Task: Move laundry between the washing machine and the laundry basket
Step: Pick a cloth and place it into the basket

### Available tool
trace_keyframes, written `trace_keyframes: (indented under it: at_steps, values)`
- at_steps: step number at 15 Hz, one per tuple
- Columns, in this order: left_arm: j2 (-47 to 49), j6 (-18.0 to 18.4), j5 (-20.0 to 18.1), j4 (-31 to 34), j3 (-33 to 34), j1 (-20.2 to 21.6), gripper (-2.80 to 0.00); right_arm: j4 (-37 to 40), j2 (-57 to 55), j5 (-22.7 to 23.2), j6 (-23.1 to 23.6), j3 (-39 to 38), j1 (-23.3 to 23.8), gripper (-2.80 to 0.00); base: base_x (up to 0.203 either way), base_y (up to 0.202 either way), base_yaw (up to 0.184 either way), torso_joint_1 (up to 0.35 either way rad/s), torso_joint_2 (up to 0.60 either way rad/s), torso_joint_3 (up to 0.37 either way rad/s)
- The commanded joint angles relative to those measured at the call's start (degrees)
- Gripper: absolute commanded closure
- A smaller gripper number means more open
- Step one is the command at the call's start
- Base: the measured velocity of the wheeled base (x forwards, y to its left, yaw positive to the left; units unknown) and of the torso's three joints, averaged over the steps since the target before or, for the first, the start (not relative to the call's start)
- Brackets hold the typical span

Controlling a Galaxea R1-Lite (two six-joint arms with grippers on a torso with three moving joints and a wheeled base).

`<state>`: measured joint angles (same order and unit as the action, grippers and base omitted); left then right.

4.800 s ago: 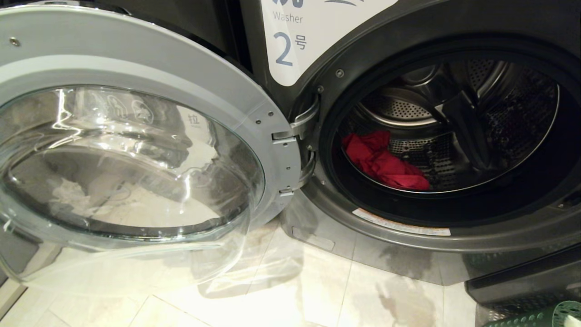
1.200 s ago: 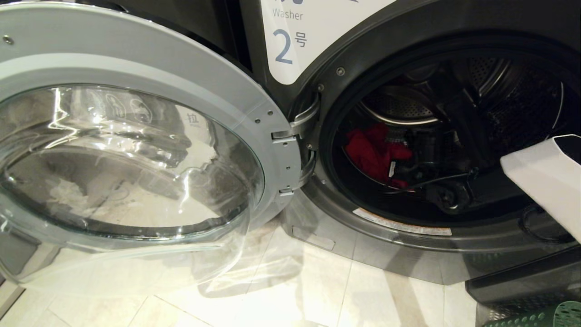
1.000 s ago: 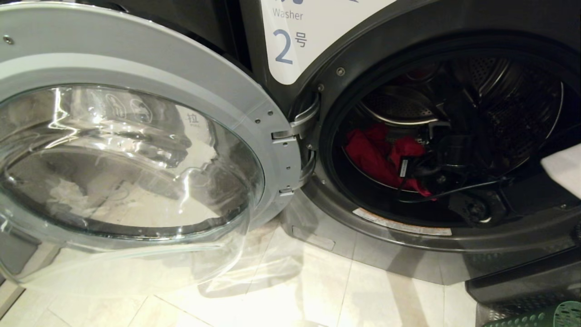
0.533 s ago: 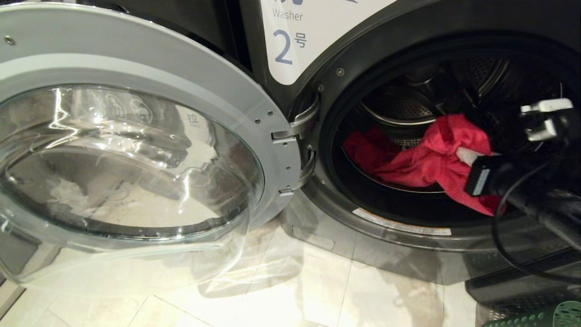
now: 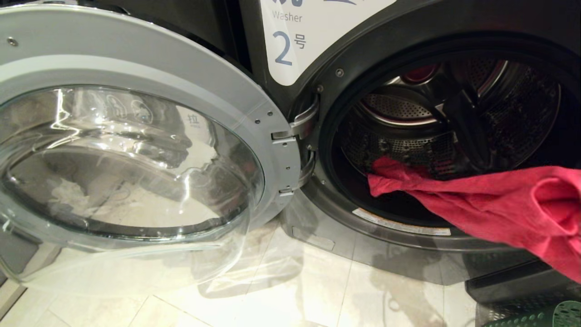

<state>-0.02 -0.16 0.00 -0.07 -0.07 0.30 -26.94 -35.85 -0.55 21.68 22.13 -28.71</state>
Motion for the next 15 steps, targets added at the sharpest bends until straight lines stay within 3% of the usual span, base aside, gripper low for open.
trace_keyframes:
  at_steps: [1,4,8,10,15]
  values:
    - [-0.1,0.0,0.0,0.0,0.0,0.0,0.00,7.9,13.0,2.2,2.1,5.4,-2.2,0.00,0.000,0.000,0.000,0.000,0.00,0.000]
    - [-0.1,0.0,0.0,0.0,0.0,0.0,0.00,13.9,12.7,3.3,1.6,21.2,-7.9,0.00,0.000,0.000,0.000,0.000,0.00,0.000]
    - [-0.1,0.0,0.0,0.0,0.0,0.0,0.00,29.6,12.4,4.5,-3.0,43.2,-14.9,0.00,0.000,0.000,0.000,0.000,0.00,0.000]
    - [-0.1,0.0,0.0,0.0,0.0,0.0,0.00,34.5,14.7,4.8,-4.0,46.2,-16.7,0.00,0.000,0.000,0.000,0.000,0.00,0.000]
    - [-0.1,0.0,0.0,0.0,0.0,0.0,0.00,34.5,16.7,4.9,-0.4,45.3,-16.6,0.00,0.000,0.000,0.000,0.000,0.00,0.000]
